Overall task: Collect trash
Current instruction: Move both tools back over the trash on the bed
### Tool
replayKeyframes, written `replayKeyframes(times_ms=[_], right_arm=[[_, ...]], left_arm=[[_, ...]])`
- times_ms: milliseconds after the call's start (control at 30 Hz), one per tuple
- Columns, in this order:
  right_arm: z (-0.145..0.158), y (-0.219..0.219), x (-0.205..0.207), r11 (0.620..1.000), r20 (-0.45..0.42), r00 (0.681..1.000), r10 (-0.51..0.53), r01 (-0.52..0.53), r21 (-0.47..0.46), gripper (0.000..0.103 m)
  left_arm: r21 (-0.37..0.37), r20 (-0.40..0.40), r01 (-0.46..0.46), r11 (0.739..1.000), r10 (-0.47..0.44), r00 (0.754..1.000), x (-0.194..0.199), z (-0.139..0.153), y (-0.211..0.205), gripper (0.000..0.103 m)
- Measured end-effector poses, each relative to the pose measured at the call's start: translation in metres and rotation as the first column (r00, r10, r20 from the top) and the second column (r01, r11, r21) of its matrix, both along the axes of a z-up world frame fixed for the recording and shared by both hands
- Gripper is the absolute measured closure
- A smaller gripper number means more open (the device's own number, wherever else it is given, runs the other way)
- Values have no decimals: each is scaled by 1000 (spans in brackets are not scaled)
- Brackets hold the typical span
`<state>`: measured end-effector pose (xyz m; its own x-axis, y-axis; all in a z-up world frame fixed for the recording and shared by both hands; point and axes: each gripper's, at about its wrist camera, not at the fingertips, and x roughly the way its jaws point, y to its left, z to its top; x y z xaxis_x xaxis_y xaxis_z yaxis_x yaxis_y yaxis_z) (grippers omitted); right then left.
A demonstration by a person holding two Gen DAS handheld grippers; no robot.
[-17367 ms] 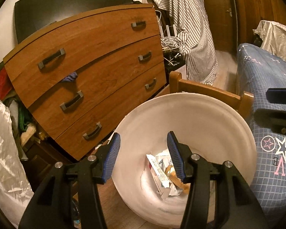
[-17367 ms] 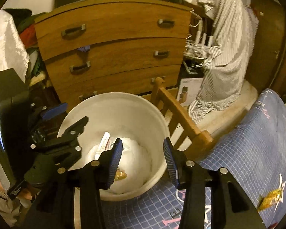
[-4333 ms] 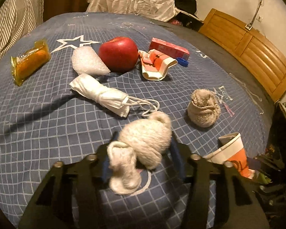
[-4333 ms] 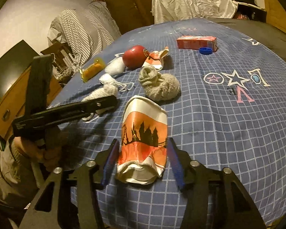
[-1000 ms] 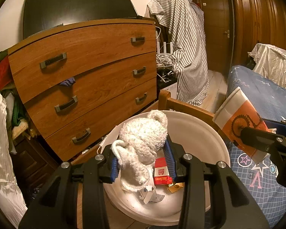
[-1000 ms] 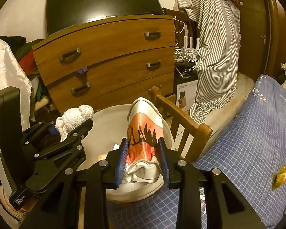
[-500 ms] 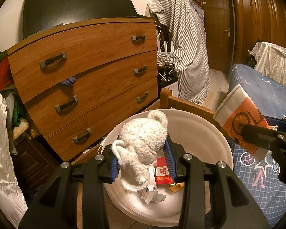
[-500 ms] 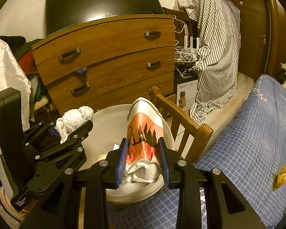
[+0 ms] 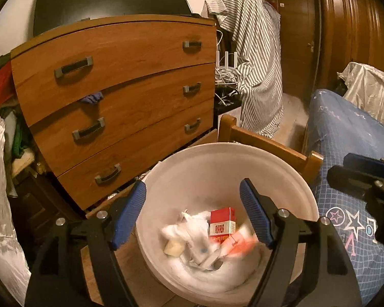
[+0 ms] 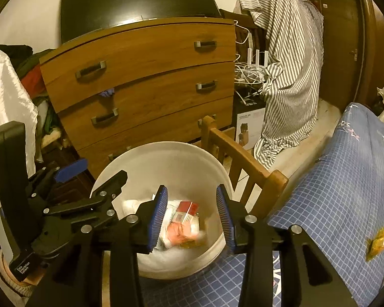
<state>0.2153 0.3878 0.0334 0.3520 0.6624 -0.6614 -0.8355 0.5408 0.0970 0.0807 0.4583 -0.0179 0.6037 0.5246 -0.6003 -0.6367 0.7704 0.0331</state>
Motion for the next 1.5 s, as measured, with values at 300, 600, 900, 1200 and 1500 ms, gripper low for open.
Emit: replayKeyframes(times_ms=[300,600,900,1200,1500], right_arm=[[-1,-19,7,999,-2,999,-51,51,11,62],[5,-89,5,979,48,981,-186,180,94,62],[-2,-213,-4,926,102,926,-364,348,147,62],[-36,-364,3,825,31,828,-560,553,121,62],[-74,-519,-22,689,-45,695,-718,718,98,62]], left_arm=[[-6,7,-6,1000,6,1000,-1,0,-5,31],[-28,76,12,1000,-10,997,-4,3,-43,31],[-64,86,119,991,-114,990,9,-10,-117,23],[-102,17,263,959,-263,965,31,-34,-196,21],[-73,-35,424,903,-427,903,54,-43,-283,20]])
